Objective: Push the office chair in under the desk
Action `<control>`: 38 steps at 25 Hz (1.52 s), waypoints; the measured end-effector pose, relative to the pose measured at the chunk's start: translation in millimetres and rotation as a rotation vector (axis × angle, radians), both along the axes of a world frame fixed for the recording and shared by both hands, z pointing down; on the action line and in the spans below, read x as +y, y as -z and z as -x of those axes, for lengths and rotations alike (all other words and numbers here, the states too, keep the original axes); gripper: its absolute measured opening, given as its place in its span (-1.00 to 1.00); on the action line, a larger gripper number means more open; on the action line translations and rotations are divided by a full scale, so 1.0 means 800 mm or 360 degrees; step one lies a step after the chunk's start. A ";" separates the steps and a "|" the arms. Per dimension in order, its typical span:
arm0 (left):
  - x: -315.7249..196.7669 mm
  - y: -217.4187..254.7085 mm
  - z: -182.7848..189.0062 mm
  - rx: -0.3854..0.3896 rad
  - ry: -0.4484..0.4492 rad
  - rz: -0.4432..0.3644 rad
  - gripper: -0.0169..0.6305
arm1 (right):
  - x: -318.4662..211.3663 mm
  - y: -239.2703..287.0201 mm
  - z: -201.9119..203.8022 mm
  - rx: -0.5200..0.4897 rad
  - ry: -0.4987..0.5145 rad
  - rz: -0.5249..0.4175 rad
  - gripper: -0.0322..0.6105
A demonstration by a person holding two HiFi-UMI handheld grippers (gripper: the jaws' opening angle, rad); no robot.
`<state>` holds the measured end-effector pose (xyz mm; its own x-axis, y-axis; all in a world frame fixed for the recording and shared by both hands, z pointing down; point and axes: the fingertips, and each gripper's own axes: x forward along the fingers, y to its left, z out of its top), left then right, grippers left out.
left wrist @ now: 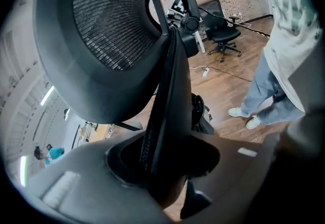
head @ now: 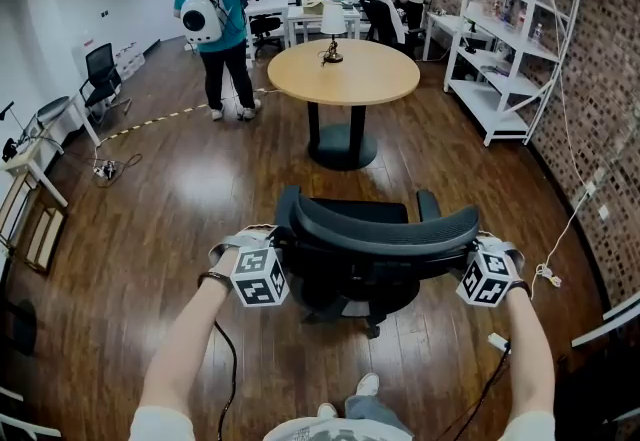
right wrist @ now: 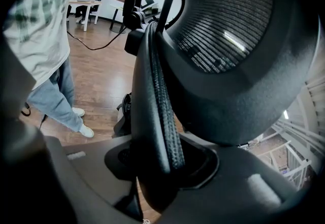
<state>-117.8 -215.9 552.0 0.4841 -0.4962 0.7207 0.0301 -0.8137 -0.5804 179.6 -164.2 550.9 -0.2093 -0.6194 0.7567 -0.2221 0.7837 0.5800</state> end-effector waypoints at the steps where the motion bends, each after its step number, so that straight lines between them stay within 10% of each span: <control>1: -0.008 -0.001 -0.003 -0.0002 0.0003 0.0002 -0.45 | -0.008 -0.001 -0.003 0.0000 -0.0004 -0.0002 -0.44; 38: -0.290 -0.007 -0.035 -0.0079 0.0215 0.0100 -0.42 | -0.326 0.000 -0.043 -0.0005 0.0122 -0.0079 -0.42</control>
